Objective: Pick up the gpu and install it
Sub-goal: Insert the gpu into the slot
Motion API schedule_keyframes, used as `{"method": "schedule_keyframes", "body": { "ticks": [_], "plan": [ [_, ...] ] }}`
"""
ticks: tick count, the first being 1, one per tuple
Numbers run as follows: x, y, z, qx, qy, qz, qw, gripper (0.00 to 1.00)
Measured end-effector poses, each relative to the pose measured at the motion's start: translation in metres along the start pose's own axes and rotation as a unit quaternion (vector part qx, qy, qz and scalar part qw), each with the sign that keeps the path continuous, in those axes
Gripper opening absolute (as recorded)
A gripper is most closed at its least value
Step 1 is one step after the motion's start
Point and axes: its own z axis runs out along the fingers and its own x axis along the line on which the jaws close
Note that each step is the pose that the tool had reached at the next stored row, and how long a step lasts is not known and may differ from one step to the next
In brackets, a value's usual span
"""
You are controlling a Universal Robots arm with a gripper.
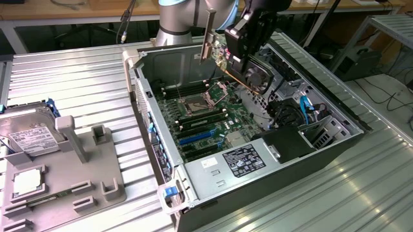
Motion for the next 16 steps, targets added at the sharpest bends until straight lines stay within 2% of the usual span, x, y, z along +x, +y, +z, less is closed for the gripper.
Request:
{"method": "schedule_keyframes", "body": {
  "ticks": [16],
  "plan": [
    [0.0000, 0.0000, 0.0000, -0.0002, 0.0003, -0.034, 0.9994, 0.28]
  ]
}}
